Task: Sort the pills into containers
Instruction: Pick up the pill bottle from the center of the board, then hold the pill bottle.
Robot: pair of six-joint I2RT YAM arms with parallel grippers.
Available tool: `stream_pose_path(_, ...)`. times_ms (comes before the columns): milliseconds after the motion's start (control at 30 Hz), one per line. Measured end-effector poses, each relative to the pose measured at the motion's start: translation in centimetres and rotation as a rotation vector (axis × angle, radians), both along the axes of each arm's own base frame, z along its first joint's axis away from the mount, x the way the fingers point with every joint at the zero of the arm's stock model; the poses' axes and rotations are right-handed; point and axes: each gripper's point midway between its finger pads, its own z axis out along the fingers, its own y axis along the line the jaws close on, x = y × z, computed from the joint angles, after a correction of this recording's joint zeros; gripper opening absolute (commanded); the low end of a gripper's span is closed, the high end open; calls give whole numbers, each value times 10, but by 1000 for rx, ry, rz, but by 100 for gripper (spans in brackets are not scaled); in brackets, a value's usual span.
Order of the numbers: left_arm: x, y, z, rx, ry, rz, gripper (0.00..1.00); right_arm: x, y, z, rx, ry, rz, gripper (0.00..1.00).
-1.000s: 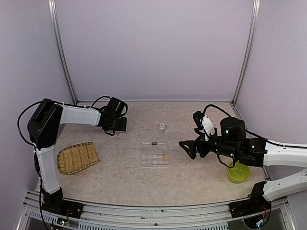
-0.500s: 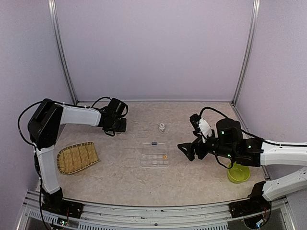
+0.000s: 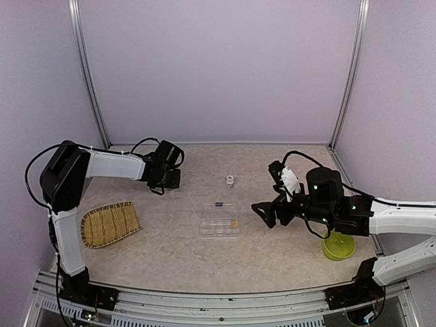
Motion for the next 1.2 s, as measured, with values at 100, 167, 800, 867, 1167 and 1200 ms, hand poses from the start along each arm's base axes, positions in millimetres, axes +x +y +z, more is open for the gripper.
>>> stream_pose_path(100,-3,-5,2,0,2,-19,9,-1,1,0,-5,-3,9,100)
stream_pose_path(167,-8,-17,13,-17,-10,-61,10,-3,2,-1,-9,-3,24,100)
stream_pose_path(800,-174,-196,214,-596,-285,-881,10,-72,42,71,250,-86,487,100)
stream_pose_path(867,-201,-210,227,-650,-294,-982,10,-77,43,80,279,-102,515,99)
stream_pose_path(1167,-278,-236,266,-789,-341,-1276,11,-94,40,107,362,-166,595,89)
stream_pose_path(1200,-282,-236,268,-797,-345,-1293,11,-96,39,108,369,-167,601,86)
